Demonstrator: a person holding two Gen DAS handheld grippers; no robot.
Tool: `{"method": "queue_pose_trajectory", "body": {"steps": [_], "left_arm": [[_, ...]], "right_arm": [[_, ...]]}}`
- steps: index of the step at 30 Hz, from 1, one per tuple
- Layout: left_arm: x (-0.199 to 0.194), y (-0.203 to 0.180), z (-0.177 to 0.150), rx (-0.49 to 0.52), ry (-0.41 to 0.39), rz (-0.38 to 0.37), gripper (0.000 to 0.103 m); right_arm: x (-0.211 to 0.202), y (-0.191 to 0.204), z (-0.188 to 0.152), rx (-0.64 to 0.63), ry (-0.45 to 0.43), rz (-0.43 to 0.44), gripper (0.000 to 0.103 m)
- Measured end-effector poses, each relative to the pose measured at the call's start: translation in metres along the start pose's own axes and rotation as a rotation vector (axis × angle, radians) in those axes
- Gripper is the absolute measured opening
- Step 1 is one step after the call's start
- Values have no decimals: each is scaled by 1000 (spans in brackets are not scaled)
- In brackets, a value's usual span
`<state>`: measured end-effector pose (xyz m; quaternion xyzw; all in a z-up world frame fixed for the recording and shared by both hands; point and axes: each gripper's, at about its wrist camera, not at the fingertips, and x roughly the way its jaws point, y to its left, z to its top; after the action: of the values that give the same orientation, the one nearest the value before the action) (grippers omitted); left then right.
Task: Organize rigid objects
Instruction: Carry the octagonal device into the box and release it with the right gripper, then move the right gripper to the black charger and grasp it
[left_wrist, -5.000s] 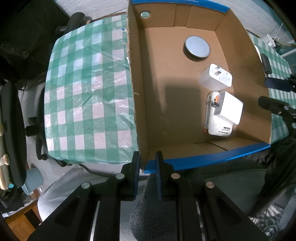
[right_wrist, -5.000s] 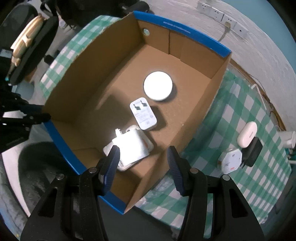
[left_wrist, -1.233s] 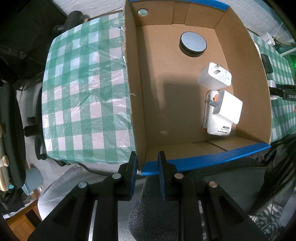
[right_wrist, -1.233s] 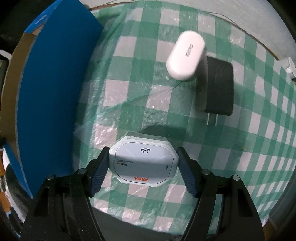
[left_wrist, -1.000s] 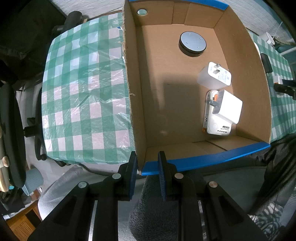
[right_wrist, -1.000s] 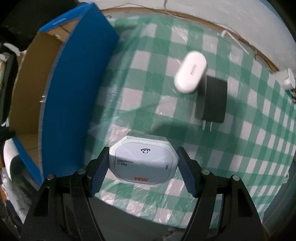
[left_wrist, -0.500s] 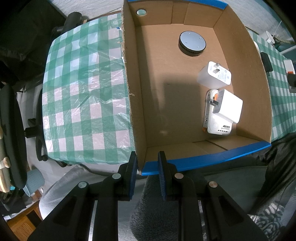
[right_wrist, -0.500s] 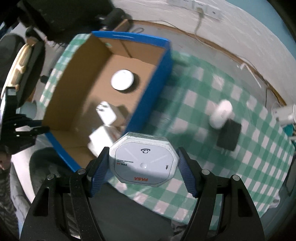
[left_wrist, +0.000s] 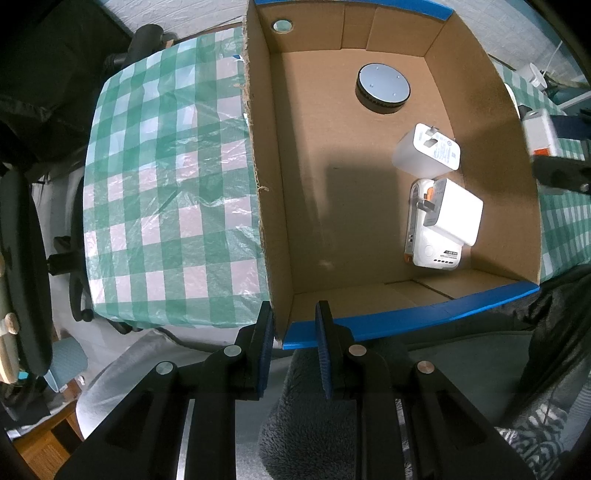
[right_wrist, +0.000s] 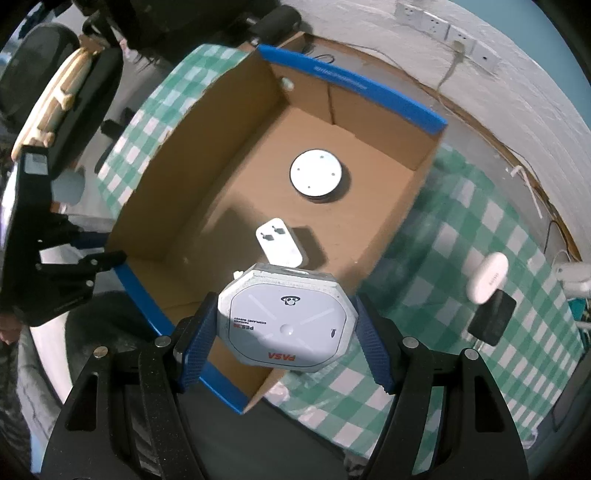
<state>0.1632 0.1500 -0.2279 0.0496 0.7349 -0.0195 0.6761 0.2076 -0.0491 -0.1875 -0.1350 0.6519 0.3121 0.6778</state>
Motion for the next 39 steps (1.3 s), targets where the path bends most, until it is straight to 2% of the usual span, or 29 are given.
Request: {"method": "queue_pose_trajectory", "body": {"steps": [17,39], "left_arm": [[2,1,-2,7,-5,2,21],[2,-2,-3,0,-12,0,22]], "right_arm": [[28,11,-3,-73,28,-33,71],[-11,-7,-22,-64,-76,-56,71]]}}
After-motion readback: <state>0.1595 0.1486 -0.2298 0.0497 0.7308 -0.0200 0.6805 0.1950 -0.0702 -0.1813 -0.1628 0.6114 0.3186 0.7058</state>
